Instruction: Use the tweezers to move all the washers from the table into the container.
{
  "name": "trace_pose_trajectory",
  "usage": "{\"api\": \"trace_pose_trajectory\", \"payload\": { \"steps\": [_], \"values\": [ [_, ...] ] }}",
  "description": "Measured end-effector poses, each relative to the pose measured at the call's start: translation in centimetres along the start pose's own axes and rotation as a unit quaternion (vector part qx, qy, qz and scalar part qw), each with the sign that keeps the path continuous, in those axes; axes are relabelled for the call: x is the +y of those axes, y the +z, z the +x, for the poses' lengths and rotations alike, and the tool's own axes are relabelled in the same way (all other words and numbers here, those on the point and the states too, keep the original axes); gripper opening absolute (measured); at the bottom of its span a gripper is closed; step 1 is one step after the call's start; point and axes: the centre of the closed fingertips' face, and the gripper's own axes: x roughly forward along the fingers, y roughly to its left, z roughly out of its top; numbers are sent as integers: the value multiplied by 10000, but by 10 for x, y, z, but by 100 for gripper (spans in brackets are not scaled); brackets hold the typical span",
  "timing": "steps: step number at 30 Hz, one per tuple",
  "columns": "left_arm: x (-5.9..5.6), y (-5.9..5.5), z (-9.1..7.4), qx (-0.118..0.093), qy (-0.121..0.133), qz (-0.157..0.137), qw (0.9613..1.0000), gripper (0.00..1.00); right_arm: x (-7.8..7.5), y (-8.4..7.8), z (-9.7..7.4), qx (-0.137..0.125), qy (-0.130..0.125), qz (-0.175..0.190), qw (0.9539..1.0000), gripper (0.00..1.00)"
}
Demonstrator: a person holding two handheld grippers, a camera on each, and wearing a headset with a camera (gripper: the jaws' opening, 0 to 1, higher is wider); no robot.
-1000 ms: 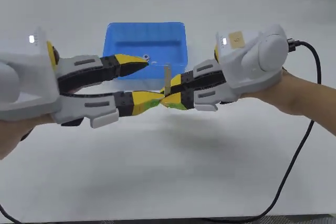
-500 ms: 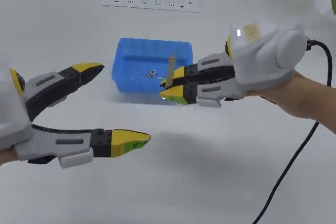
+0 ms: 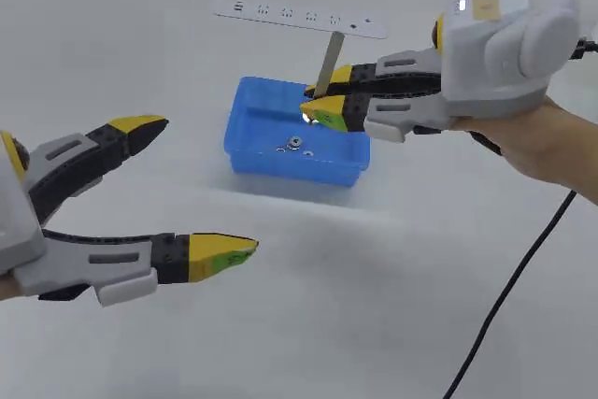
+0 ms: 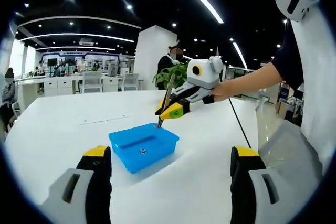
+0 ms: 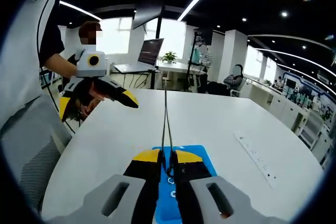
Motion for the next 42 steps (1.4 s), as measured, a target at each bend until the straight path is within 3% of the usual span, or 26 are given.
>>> {"api": "trace_pose_trajectory", "payload": {
  "steps": [8,16,28,42],
  "values": [
    [13,-7,-5,47,220,-99,9997,100,-15,-31,27,167,-112,165,9997,9],
    [13,-13,0,113,193,-264,9994,100,-16,-51,37,284,-122,320,9990,10],
    [8,-11,9,192,86,-257,9994,100,-10,-63,41,404,-46,441,9982,10],
    [11,-6,5,142,134,-226,9996,100,-5,-60,39,443,-10,438,9981,10]
  ]
}}
